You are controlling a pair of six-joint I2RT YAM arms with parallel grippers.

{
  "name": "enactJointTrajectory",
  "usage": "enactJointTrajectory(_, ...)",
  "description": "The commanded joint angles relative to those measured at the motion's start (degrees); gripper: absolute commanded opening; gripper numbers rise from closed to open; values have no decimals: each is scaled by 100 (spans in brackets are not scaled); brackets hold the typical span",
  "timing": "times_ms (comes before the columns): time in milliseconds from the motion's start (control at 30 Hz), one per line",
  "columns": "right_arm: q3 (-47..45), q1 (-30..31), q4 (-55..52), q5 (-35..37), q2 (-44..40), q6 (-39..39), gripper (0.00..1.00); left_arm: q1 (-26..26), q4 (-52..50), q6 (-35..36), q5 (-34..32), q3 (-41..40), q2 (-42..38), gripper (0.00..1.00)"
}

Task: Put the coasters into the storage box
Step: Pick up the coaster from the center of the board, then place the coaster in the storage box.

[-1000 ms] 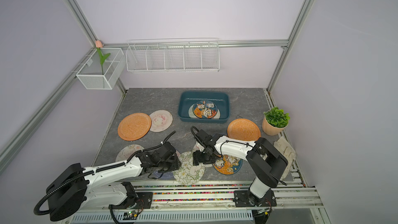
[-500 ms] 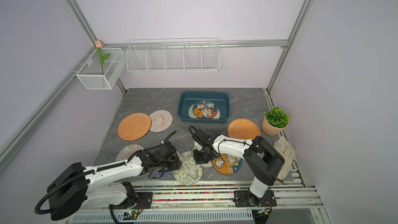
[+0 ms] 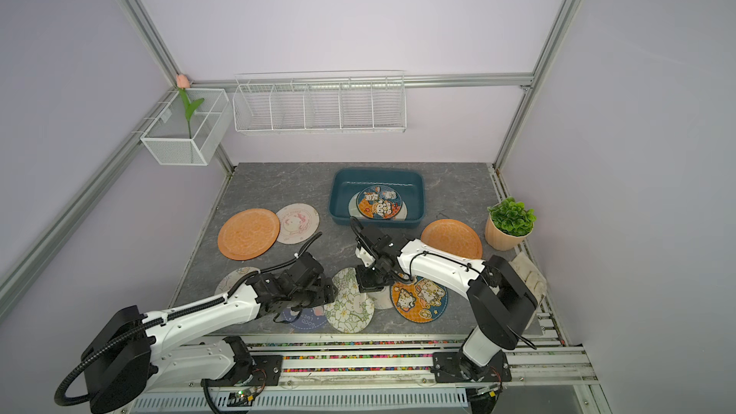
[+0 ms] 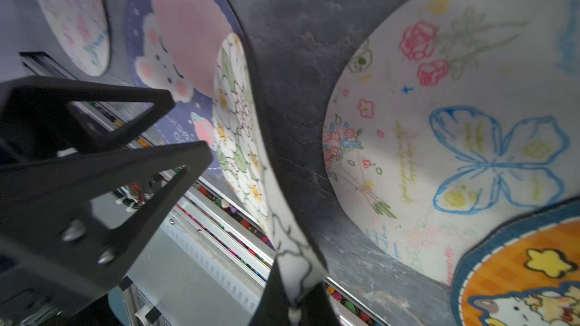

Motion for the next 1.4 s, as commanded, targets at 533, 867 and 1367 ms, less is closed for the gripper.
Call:
enactJointTrajectory(533, 3331, -1123, -1119, -464, 943, -962, 7, 870, 106, 727, 281, 696, 228, 89)
enactJointTrajectory(867, 5434, -1422, -901, -296, 2539, -830, 7, 1226, 64, 962, 546, 790, 307, 89)
enactJointTrajectory(1367, 7298, -2141, -921, 252, 4458, -640, 7, 1588, -13, 1268, 844, 1045, 597, 89)
